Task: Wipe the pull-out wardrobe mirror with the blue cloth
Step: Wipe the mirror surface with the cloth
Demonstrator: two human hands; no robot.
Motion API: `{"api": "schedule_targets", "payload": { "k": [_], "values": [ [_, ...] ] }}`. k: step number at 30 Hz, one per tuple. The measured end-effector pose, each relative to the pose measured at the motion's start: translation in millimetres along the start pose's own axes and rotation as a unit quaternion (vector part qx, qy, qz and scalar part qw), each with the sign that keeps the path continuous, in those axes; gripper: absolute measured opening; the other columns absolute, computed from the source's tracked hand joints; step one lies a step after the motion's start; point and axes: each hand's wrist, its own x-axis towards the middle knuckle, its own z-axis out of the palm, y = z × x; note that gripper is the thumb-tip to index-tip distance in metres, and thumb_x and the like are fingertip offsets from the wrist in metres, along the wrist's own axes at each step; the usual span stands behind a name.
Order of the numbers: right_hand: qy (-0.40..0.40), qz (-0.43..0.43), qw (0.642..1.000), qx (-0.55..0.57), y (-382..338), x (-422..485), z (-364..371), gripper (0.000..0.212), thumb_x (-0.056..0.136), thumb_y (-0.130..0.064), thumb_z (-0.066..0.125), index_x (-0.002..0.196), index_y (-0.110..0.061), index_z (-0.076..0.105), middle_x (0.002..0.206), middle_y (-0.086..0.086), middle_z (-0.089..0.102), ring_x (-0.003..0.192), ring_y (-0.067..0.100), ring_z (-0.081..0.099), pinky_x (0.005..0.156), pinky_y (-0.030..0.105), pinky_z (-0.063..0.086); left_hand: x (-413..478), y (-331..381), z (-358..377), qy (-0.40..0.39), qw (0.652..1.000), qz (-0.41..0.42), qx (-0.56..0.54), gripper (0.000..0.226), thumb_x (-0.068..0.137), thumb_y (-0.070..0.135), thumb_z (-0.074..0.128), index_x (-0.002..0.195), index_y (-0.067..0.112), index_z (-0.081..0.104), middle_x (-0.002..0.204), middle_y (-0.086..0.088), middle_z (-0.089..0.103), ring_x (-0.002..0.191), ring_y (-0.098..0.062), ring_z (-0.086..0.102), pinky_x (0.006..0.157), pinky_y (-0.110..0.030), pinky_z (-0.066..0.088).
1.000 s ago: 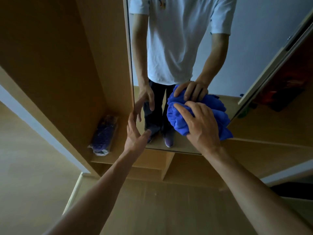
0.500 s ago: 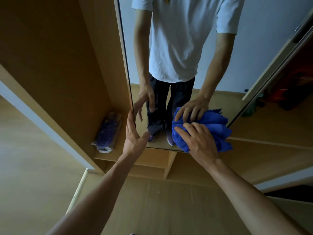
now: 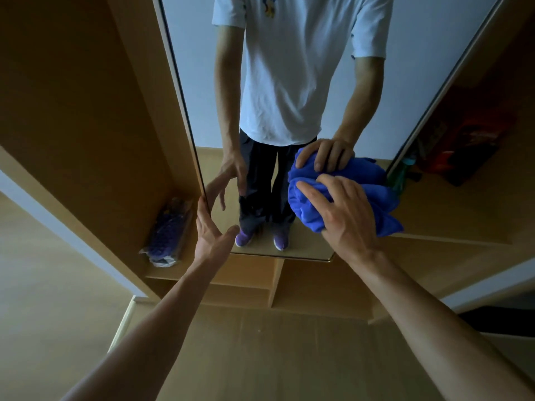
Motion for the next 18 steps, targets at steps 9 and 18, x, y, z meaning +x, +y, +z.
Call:
{"api": "schedule_targets", "payload": {
  "k": [9,18],
  "values": [
    [-0.011,-0.034,0.999,-0.032,12.6,-19.8,15.6,0.060,0.083,-0.009,0.067,0.140,-0.020,0.055,0.126,0.012,0.057,0.109,0.034,0.052,0.098,0.048,0.040,-2.2,0.4,3.5,0.011,1.000,-0.017,0.013,0.105,0.090,0.020,0.069,0.159,0.032,-0.009,0.168,-0.009,0.011,0.149,-0.033,0.025,0.095,-0.035,0.031],
    [-0.074,-0.065,0.995,-0.033,19.6,-62.9,55.6,0.053,0.086,-0.008,0.064,0.137,-0.020,0.056,0.124,0.012,0.059,0.112,0.035,0.054,0.102,0.049,0.039,0.2,-3.5,5.4,0.009,1.000,-0.014,0.006,0.108,0.090,0.015,0.071,0.159,0.031,-0.009,0.167,-0.010,0.009,0.150,-0.033,0.022,0.097,-0.035,0.030]
  ]
}}
